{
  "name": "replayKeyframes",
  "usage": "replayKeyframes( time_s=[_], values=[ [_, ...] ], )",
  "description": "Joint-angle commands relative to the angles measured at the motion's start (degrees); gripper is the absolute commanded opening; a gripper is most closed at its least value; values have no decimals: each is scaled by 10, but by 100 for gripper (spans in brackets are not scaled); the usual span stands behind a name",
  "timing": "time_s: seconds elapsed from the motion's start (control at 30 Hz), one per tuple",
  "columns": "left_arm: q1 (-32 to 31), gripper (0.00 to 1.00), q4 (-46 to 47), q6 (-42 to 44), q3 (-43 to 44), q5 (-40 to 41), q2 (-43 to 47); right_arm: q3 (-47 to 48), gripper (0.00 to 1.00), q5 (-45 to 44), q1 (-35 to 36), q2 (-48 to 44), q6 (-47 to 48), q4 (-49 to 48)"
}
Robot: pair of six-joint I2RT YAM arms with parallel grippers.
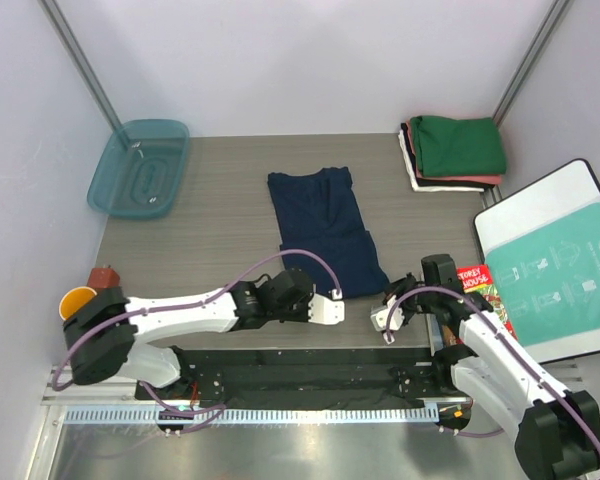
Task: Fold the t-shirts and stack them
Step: Fold the tshirt
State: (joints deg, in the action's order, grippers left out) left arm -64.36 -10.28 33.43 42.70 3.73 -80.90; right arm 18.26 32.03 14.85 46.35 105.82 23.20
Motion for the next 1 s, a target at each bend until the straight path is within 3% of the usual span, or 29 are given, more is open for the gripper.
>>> replayKeyframes(
  time_s=[0.0,0.27,0.53,0.8,0.97],
  values=[
    [4,0,-76,3,-2,-36,87,93,1,64,-3,-17,26,154],
    [5,0,-175,17,7,-100,149,272,1,171,-1,25,159,436],
    [3,0,-213,53,-6,-168,218,321,1,197,11,30,228,554],
    [5,0,-200,126,-4,-101,247,304,1,190,25,22,252,546],
    [12,0,-175,168,-2,-94,254,313,1,177,28,31,205,454]
  ],
)
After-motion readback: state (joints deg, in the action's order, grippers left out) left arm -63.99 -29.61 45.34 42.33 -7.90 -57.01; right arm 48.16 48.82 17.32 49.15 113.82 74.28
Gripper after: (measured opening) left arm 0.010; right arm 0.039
